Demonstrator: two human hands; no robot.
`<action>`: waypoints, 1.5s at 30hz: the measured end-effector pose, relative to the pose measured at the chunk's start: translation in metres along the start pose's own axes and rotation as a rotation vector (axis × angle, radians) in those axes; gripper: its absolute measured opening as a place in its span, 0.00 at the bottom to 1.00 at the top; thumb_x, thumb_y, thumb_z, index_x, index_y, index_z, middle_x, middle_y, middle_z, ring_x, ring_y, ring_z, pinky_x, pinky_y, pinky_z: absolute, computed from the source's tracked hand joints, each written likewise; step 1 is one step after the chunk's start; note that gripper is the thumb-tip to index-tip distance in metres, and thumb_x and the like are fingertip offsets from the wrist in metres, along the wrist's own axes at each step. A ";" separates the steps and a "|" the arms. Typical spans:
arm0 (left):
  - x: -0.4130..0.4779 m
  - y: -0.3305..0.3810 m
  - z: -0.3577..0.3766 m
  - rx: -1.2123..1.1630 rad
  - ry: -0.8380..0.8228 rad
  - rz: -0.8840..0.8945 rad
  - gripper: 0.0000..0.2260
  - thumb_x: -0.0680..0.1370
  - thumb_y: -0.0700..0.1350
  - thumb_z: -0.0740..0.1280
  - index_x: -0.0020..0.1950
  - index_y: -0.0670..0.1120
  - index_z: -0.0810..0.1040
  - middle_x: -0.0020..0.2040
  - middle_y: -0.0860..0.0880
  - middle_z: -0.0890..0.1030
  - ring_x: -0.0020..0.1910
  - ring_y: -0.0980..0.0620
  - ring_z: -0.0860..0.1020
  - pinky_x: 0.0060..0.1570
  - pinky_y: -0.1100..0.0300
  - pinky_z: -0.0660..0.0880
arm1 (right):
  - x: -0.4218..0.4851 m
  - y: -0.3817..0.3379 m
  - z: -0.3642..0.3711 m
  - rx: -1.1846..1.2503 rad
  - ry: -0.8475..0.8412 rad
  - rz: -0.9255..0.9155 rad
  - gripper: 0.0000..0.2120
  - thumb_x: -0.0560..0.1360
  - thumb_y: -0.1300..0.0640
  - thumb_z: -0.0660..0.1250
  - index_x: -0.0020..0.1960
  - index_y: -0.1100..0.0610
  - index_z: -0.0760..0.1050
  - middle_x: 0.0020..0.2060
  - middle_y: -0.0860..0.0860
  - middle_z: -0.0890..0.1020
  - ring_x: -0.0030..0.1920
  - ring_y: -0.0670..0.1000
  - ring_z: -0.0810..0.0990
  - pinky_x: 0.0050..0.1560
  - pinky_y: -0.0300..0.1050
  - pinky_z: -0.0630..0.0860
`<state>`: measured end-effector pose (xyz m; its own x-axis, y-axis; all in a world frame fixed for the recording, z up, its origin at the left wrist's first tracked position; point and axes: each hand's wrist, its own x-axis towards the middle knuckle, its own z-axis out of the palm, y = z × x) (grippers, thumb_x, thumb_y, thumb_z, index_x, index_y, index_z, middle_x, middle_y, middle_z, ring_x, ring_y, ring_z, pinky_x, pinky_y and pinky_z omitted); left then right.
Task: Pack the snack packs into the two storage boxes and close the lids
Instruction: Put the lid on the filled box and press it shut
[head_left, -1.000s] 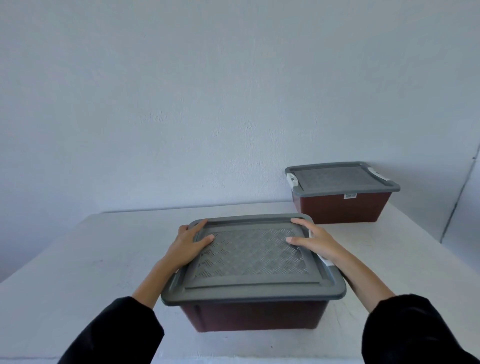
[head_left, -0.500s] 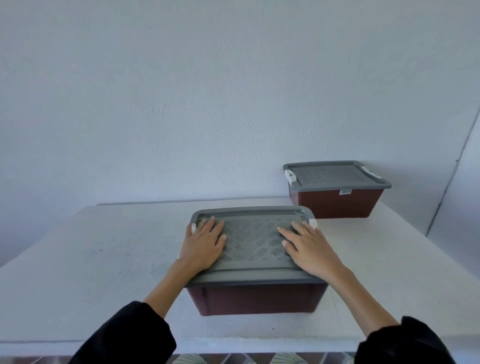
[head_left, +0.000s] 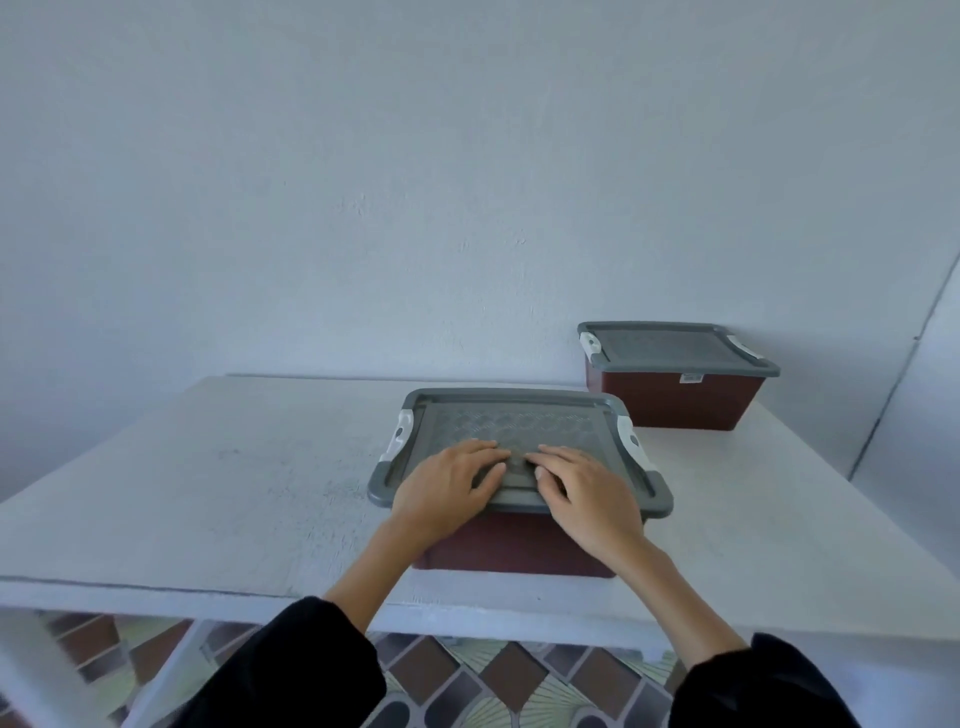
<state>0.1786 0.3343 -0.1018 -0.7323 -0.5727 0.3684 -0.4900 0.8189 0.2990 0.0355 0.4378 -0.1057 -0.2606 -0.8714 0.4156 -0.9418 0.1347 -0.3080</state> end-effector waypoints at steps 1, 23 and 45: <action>-0.003 0.002 0.000 0.012 0.028 0.003 0.17 0.81 0.53 0.55 0.66 0.52 0.73 0.69 0.55 0.72 0.67 0.55 0.71 0.61 0.60 0.69 | -0.003 0.002 -0.002 0.002 0.000 -0.011 0.17 0.80 0.51 0.53 0.65 0.49 0.72 0.66 0.44 0.74 0.67 0.45 0.69 0.62 0.39 0.68; -0.007 -0.013 0.011 0.254 -0.024 0.185 0.38 0.68 0.63 0.69 0.73 0.47 0.63 0.73 0.49 0.66 0.71 0.51 0.67 0.65 0.54 0.69 | -0.007 0.029 0.009 -0.237 0.056 -0.210 0.38 0.49 0.44 0.81 0.59 0.48 0.78 0.54 0.44 0.82 0.53 0.47 0.82 0.42 0.42 0.81; 0.141 -0.109 0.041 0.270 0.043 0.250 0.40 0.63 0.66 0.71 0.68 0.45 0.71 0.66 0.47 0.75 0.63 0.49 0.76 0.56 0.54 0.76 | 0.150 0.075 0.062 -0.240 0.016 -0.205 0.43 0.46 0.35 0.78 0.59 0.46 0.77 0.55 0.42 0.82 0.52 0.46 0.82 0.40 0.40 0.80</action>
<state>0.1093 0.1658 -0.1190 -0.8271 -0.3504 0.4395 -0.4100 0.9110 -0.0453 -0.0606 0.2882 -0.1193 -0.0616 -0.8848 0.4619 -0.9978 0.0663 -0.0062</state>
